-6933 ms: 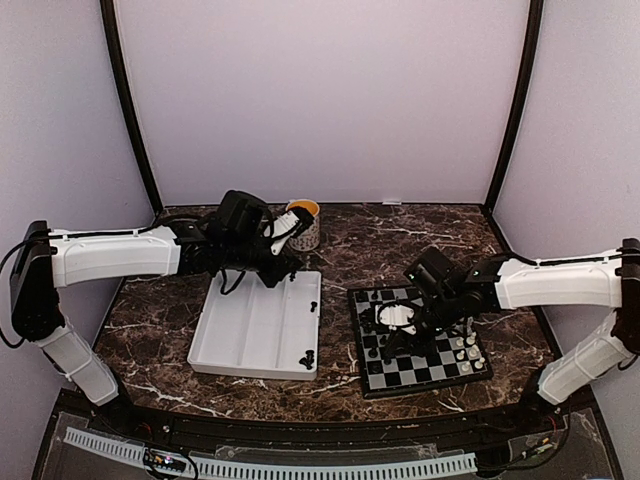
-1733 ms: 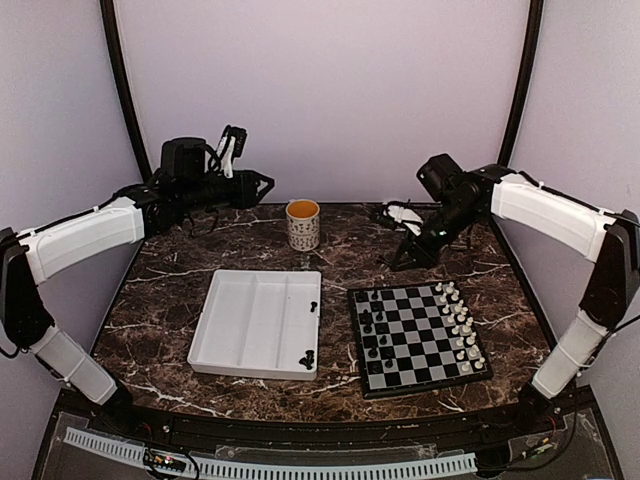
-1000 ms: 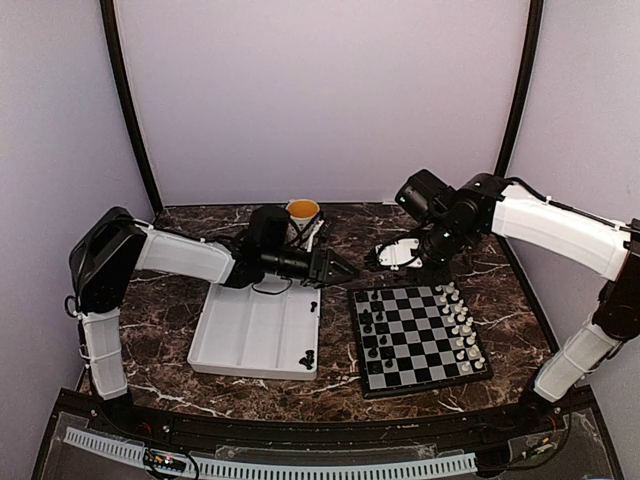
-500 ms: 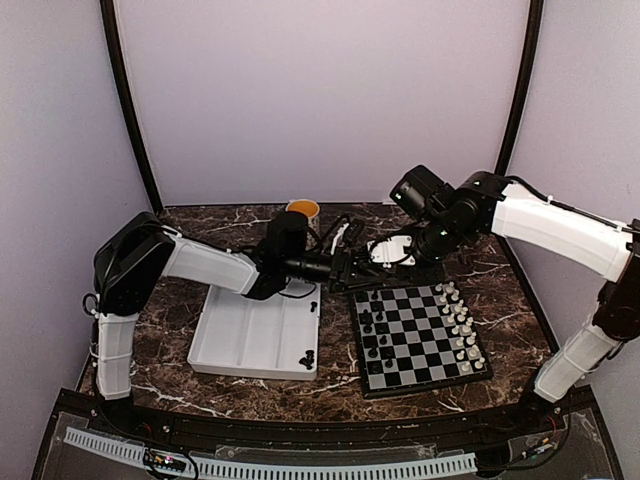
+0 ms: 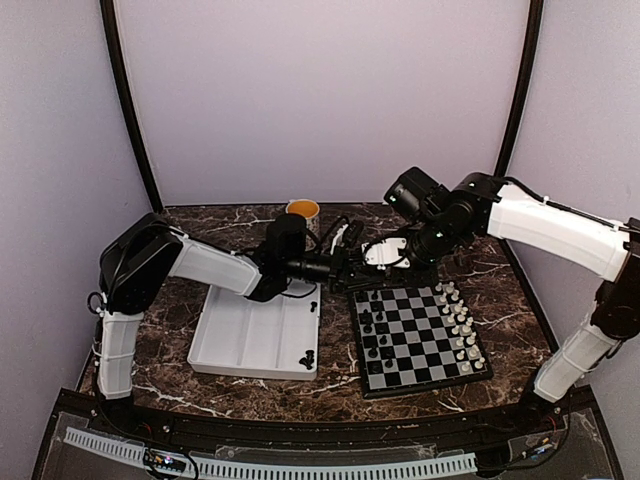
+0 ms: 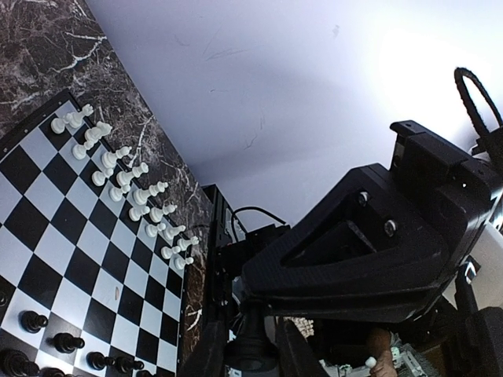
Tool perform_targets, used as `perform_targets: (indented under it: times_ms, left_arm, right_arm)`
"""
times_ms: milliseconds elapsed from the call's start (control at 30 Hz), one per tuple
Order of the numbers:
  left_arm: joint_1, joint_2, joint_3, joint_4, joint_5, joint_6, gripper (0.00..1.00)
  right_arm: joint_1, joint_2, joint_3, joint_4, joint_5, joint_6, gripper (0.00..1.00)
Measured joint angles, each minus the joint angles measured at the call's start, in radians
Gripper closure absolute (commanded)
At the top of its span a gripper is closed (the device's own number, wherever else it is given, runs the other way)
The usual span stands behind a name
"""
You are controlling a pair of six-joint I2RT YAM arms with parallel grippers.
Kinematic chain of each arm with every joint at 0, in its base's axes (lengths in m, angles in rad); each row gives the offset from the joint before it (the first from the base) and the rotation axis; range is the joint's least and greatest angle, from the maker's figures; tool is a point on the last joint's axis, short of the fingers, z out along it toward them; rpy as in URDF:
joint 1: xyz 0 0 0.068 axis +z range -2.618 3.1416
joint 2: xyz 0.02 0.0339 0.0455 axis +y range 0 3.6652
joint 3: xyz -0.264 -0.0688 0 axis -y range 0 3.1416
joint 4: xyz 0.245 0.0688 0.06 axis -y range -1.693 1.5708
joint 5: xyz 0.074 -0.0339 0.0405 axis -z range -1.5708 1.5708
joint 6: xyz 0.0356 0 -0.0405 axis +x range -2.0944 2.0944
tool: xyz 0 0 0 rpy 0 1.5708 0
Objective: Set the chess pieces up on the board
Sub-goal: Pass from the right arm to the left, then pass from the left arm to the right
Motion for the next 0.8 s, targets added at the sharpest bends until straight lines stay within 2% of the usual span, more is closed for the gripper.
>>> perform_targets:
  times_ms: [200, 300, 433, 533, 633, 800]
  left_arm:
    - [0.001, 0.003, 0.0, 0.034, 0.008, -0.017, 0.85]
    - [0.001, 0.003, -0.005, 0.098, 0.005, -0.031, 0.86]
    - [0.003, 0.003, -0.022, 0.21, -0.024, -0.043, 0.87]
    - [0.002, 0.003, -0.043, 0.269, -0.05, -0.044, 0.87]
    - [0.002, 0.003, -0.052, 0.307, -0.086, -0.039, 0.87]
    - [0.002, 0.003, -0.052, 0.332, -0.144, -0.026, 0.87]
  right_arm:
    - [-0.009, -0.002, 0.0, 0.013, -0.003, 0.018, 0.6]
    - [-0.065, -0.035, -0.006, 0.048, -0.075, 0.033, 0.51]
    - [-0.339, -0.12, -0.006, 0.117, -0.365, 0.152, 0.51]
    - [-0.56, -0.162, -0.053, 0.248, -0.608, 0.309, 0.52]
    - [-0.636, -0.17, -0.161, 0.34, -0.839, 0.46, 0.52]
    - [-0.642, -0.131, -0.322, 0.459, -1.121, 0.69, 0.46]
